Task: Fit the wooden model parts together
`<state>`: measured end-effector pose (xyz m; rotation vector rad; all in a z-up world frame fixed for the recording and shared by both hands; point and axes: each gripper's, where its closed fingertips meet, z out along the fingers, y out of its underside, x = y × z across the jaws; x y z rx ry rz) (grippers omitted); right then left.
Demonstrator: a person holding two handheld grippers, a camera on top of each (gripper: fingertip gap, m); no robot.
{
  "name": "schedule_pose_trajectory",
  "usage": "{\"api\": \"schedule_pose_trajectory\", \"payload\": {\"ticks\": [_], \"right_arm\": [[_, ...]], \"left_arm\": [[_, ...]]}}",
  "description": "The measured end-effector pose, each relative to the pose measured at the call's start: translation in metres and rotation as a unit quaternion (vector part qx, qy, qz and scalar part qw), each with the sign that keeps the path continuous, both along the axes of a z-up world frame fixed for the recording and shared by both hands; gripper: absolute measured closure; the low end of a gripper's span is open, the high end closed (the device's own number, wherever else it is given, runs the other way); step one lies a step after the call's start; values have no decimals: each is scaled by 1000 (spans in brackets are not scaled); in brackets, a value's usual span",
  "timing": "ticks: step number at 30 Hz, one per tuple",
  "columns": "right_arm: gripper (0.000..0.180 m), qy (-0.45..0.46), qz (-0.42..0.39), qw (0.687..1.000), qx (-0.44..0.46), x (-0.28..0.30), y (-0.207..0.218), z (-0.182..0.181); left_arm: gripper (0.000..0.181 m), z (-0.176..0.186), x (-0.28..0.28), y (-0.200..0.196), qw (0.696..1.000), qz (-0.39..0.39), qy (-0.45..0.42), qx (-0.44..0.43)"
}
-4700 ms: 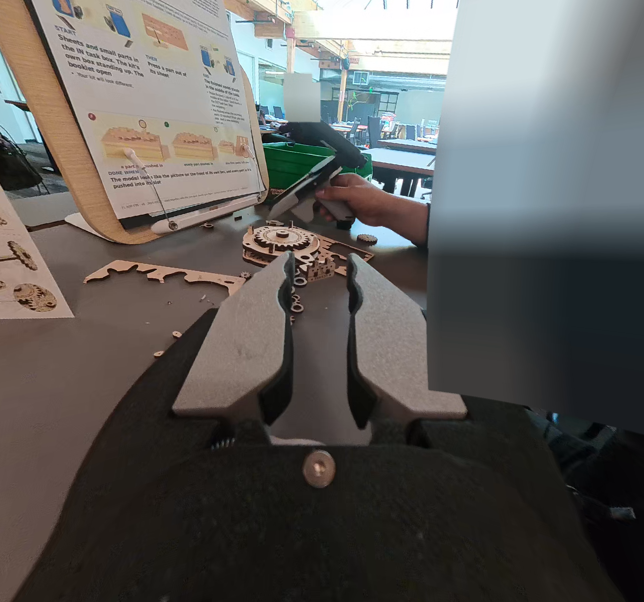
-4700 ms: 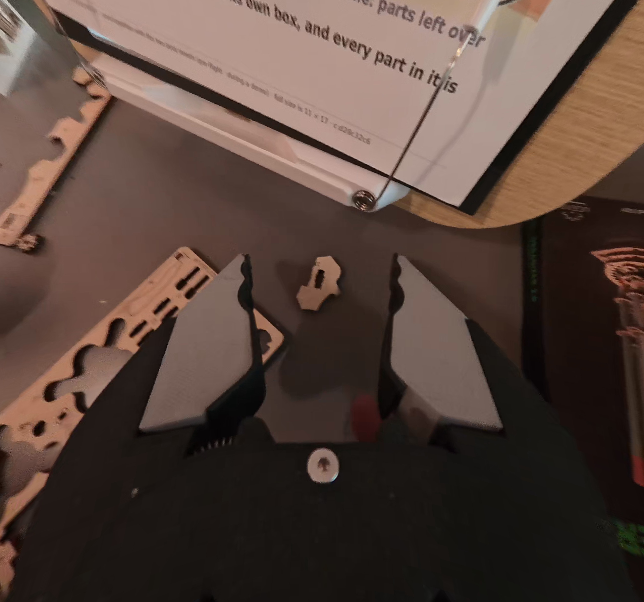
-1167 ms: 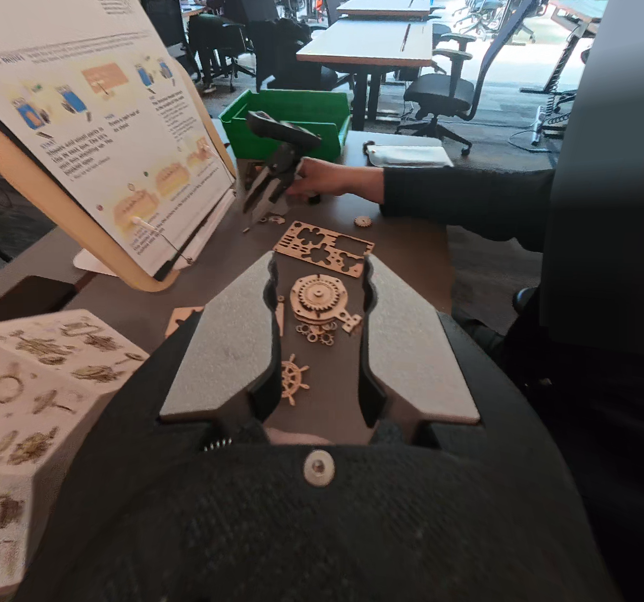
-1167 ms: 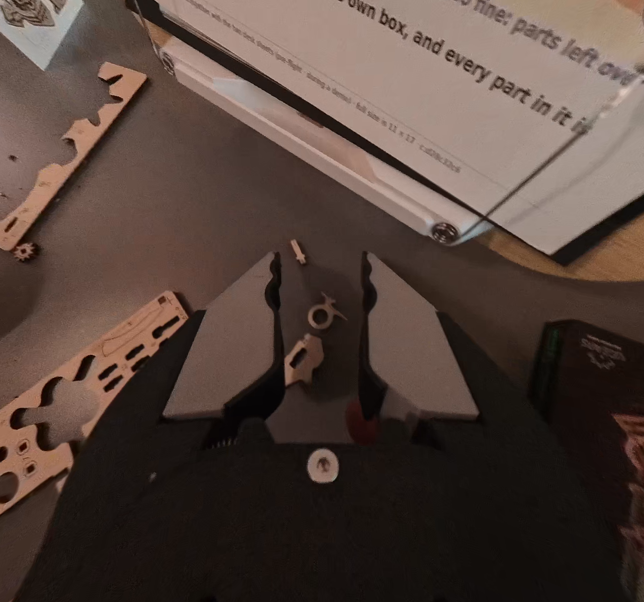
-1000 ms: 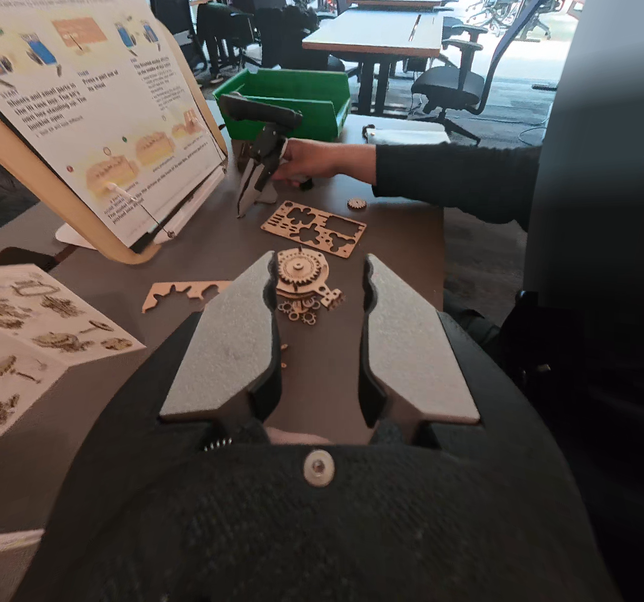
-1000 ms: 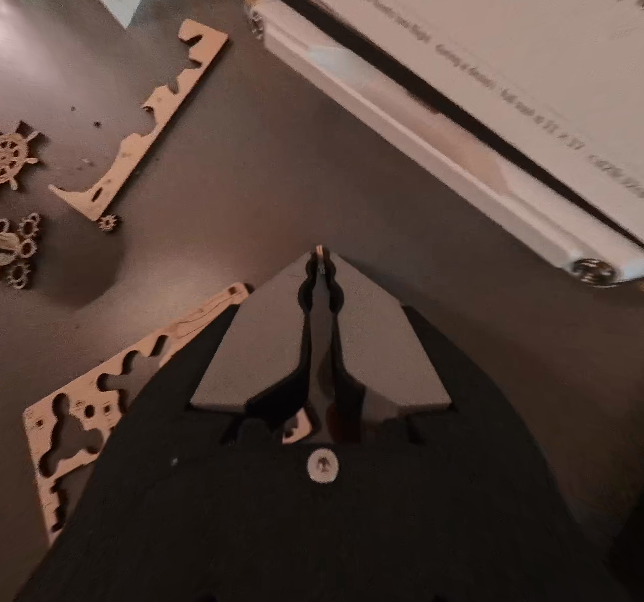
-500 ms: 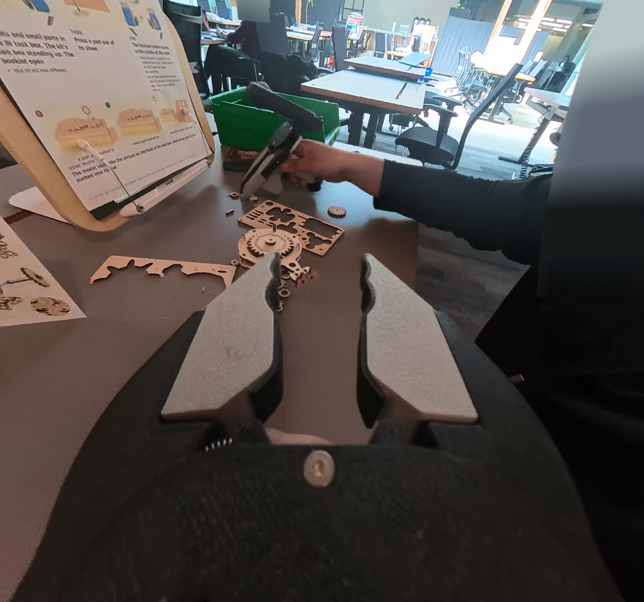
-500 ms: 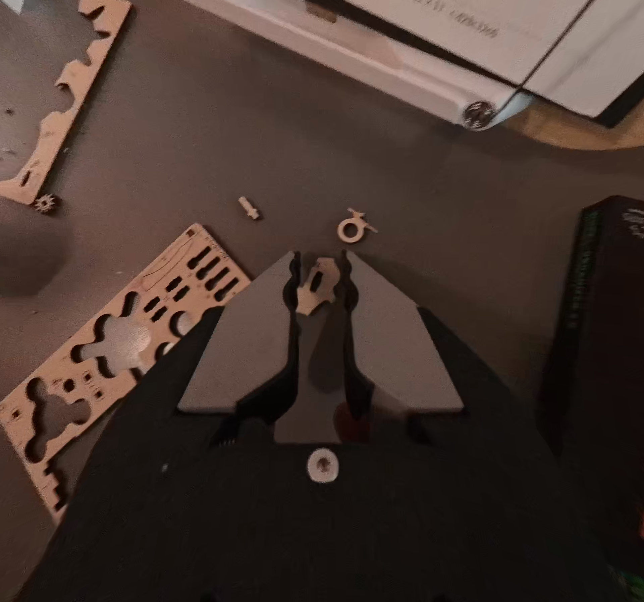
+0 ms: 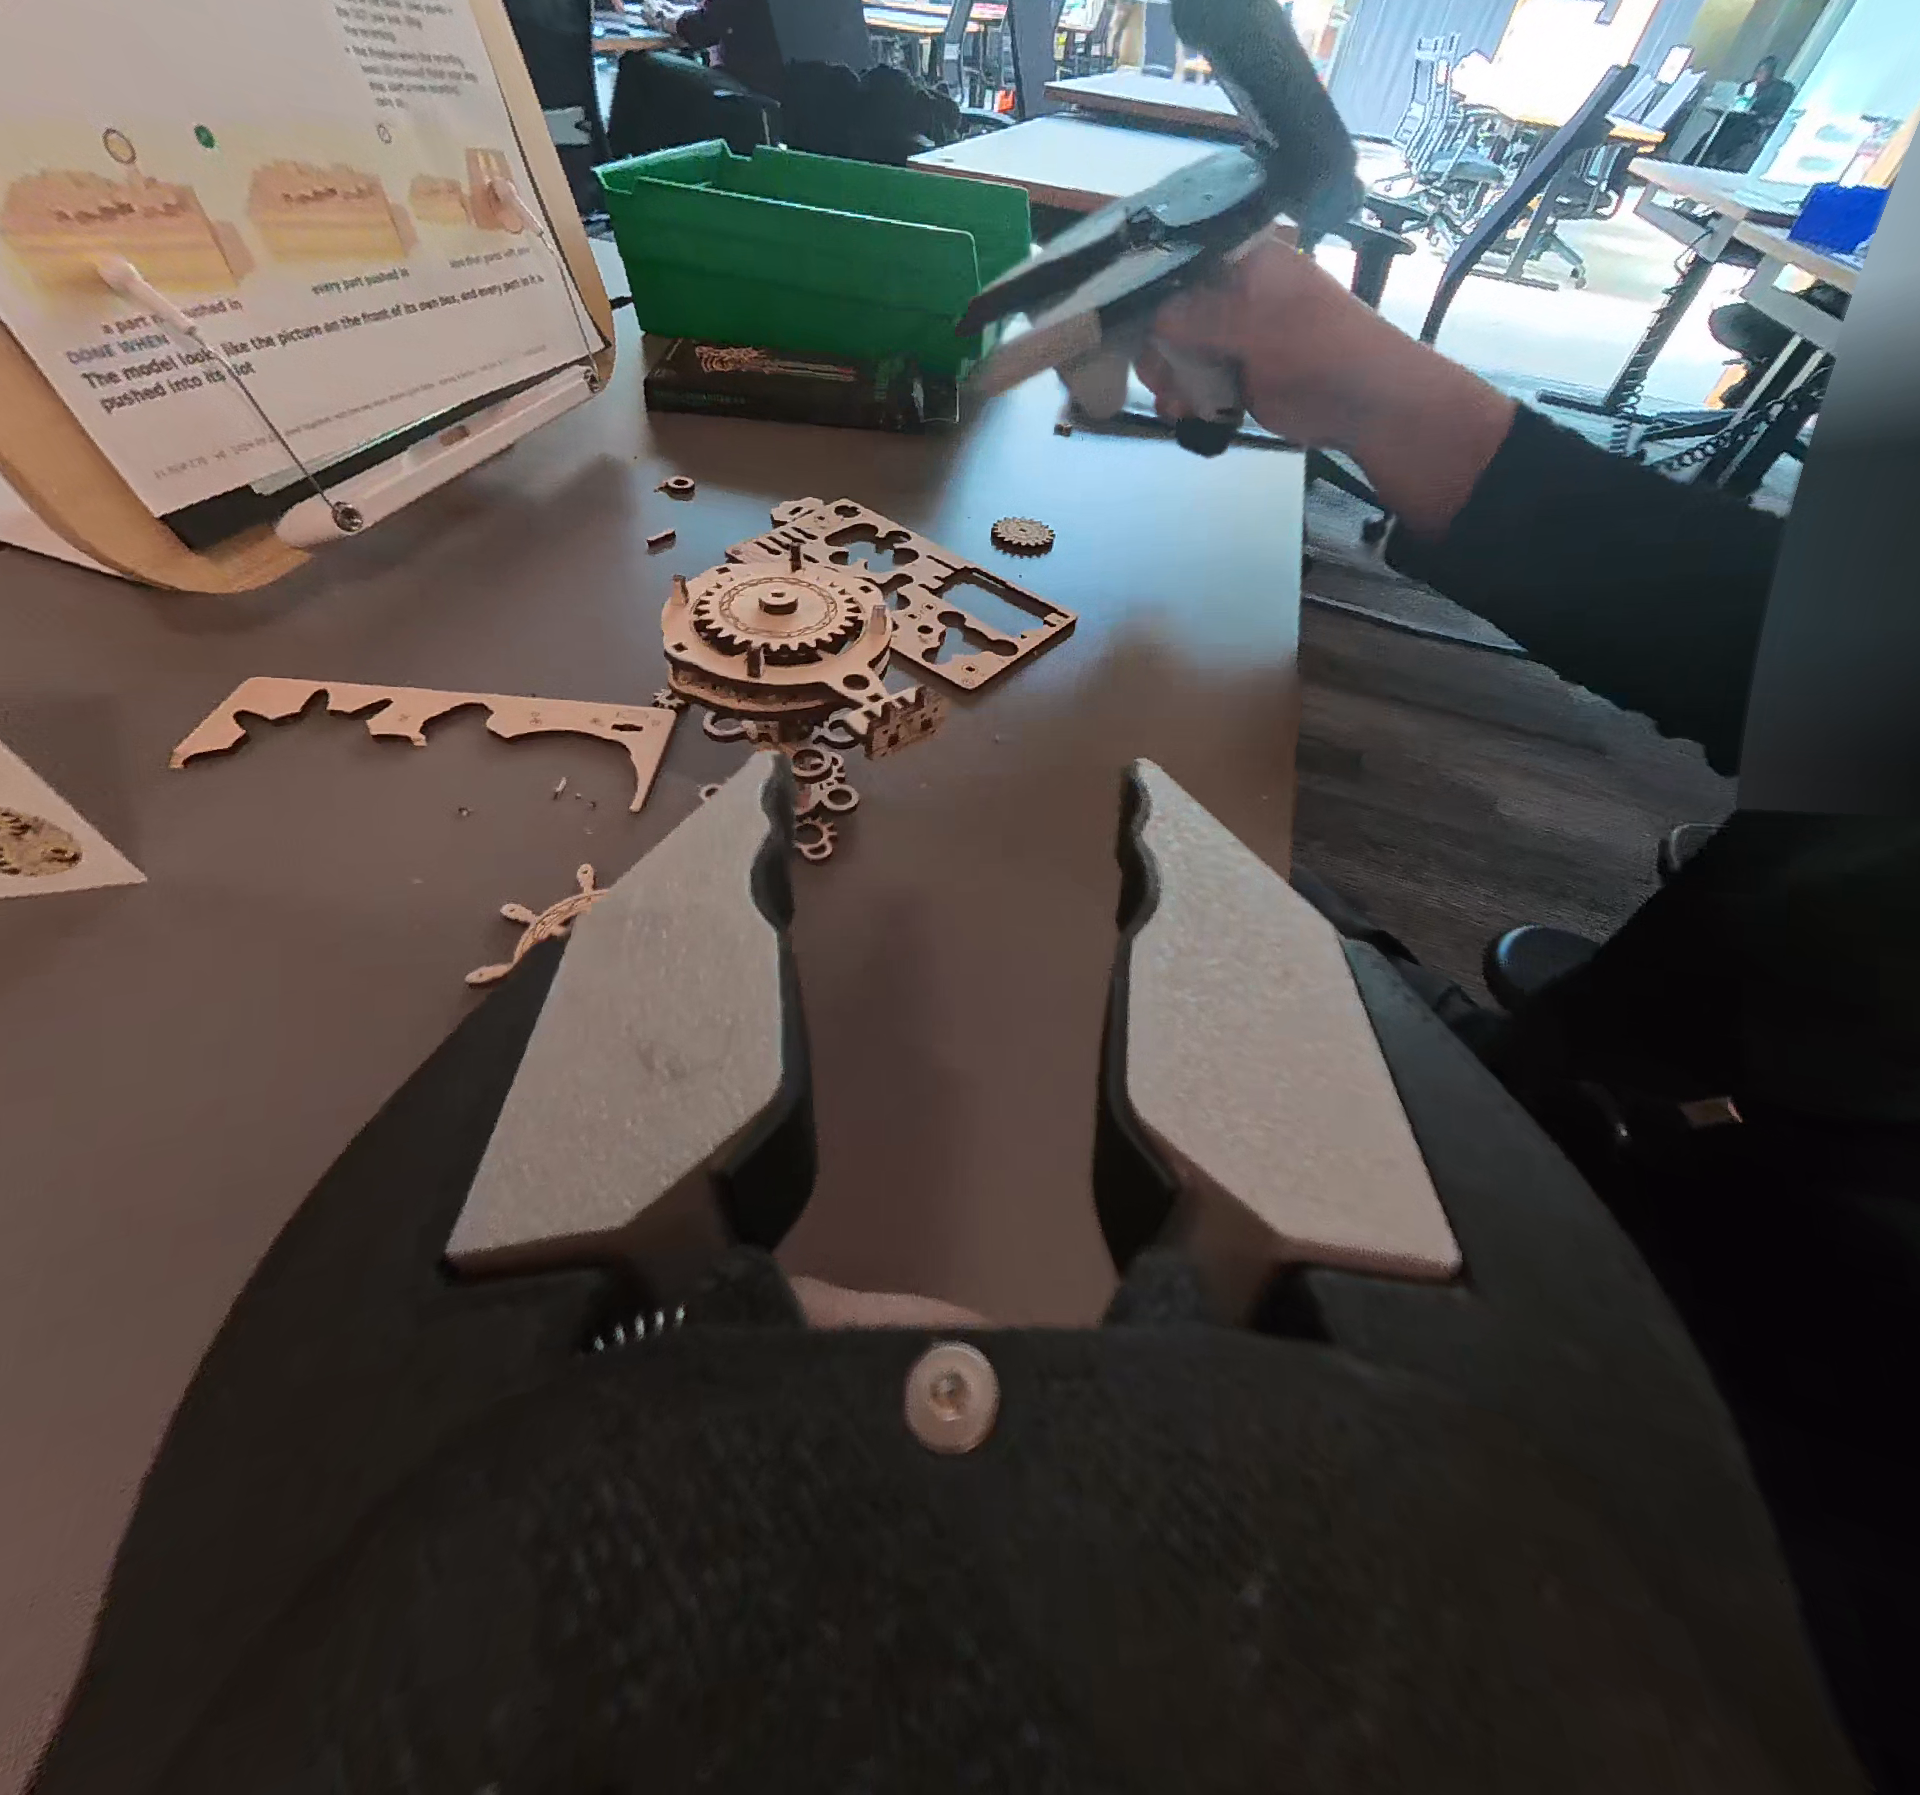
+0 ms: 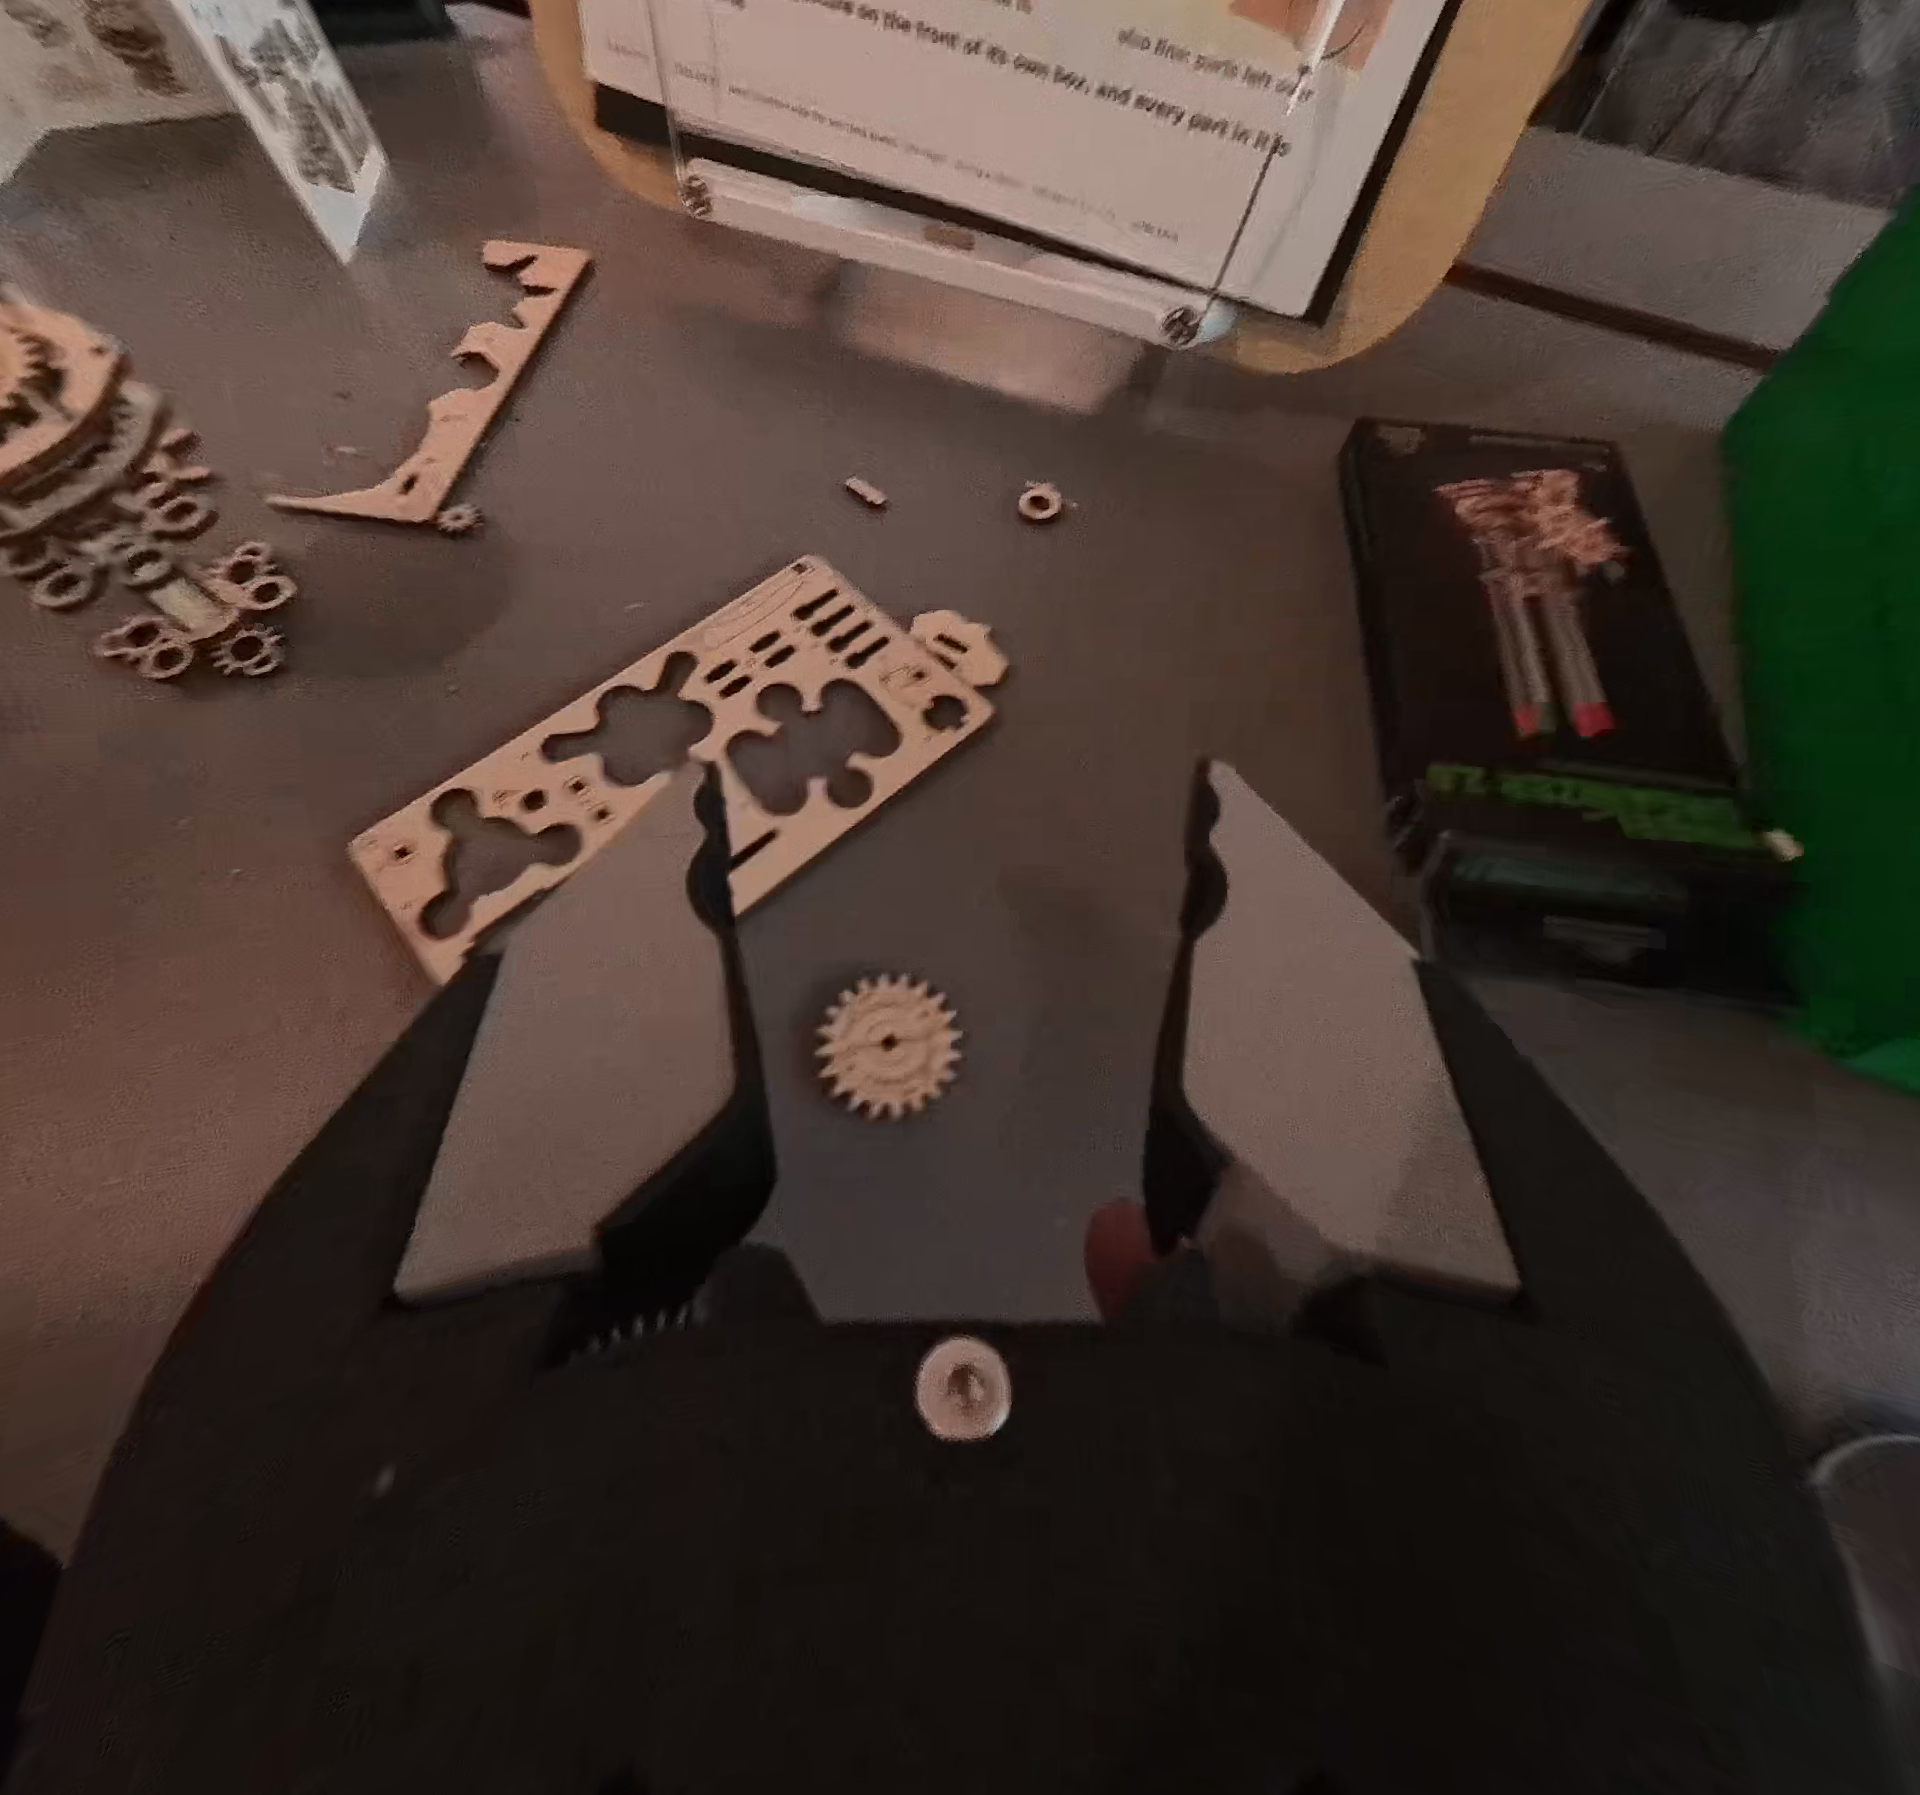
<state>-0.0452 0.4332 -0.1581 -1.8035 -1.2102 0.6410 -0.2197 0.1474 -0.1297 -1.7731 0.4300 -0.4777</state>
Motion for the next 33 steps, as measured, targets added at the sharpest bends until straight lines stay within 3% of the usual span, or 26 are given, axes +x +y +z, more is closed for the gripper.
{"api": "schedule_pose_trajectory", "payload": {"ticks": [1,4,8,11,14,17,19,24,26,29,32,33], "right_arm": [[83,6,21,999,-27,1,-18,-5],[86,30,103,989,-101,-15,-83,-18],[96,-49,151,985,-68,-43,-133,-53],[105,-118,176,976,-42,-52,-145,-81],[171,-121,242,960,-65,-46,-172,-80],[155,-115,318,932,-131,-29,-210,-76],[147,-105,308,936,-135,-16,-209,-72],[139,17,256,959,-121,11,-186,-22],[120,13,229,966,-120,19,-176,-22],[101,30,267,953,-139,15,-203,-26],[99,23,295,944,-143,2,-233,-41],[106,7,296,945,-137,-2,-237,-51]], "left_arm": [[119,0,2,0,1000,-5,1,2],[119,-2,7,0,1000,-14,-2,2],[120,-13,23,-5,999,-38,3,-13],[120,-22,41,-11,998,-62,10,-23],[120,-33,54,-15,996,-82,26,-28],[120,-39,56,-15,996,-78,38,-29],[120,-40,59,-15,996,-79,35,-27],[123,-51,81,-13,993,-104,49,-28],[125,-55,95,-9,992,-110,54,-37],[124,-55,125,-2,988,-133,76,-28],[123,-64,143,11,981,-132,134,-52],[124,-66,145,14,980,-128,145,-56]]}}
